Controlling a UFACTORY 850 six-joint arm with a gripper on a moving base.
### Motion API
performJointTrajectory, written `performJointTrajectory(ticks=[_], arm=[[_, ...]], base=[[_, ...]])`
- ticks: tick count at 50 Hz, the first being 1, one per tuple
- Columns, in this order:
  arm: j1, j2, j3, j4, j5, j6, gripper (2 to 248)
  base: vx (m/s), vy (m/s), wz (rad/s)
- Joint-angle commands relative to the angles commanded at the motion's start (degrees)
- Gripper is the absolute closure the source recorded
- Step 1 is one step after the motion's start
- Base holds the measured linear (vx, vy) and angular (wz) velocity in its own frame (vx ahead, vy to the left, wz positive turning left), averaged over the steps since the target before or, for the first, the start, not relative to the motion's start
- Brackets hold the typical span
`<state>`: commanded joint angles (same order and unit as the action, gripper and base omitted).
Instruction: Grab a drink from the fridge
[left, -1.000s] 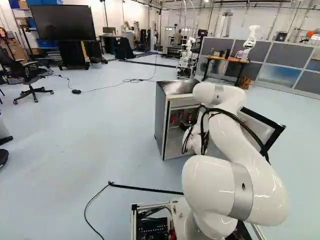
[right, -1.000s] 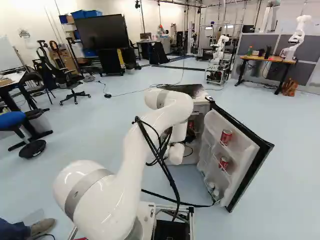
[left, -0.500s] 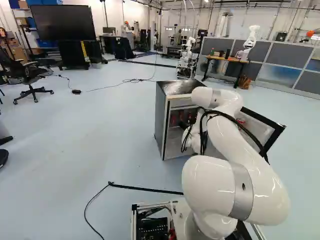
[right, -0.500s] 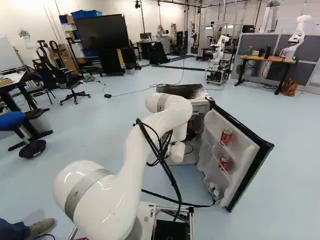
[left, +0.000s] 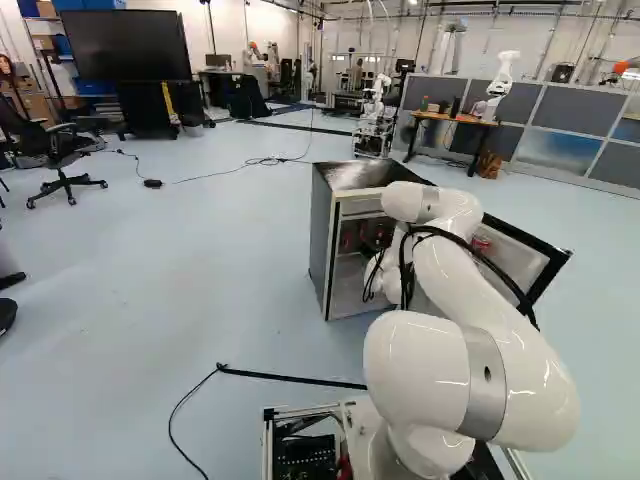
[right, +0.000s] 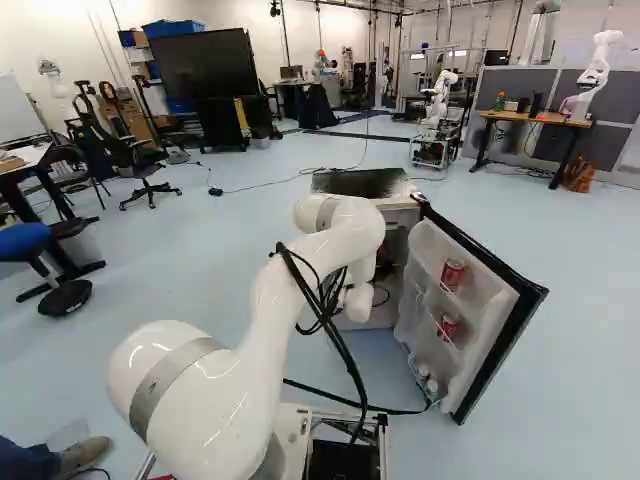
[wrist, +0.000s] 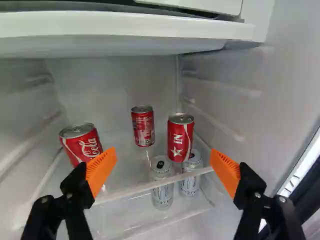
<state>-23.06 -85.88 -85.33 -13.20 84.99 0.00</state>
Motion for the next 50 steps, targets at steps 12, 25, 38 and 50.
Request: performJointTrajectory(ticks=[12,25,38,50], arm=[[-0.3,-1.6,-2.9,0.0,-1.3,0.0,3],[-0.6,-3.3,-6.1,0.0,-2.8,0.0,3],[-0.9,-5.0,-9.4,0.0,-4.0,0.0,3],[-1.1,-6.7,-12.5,0.0,-4.8,0.0,3]], base=[[0.000,0.000,0.000],[0.000,0.000,0.000],[0.000,0.000,0.000],[0.000,0.000,0.000]])
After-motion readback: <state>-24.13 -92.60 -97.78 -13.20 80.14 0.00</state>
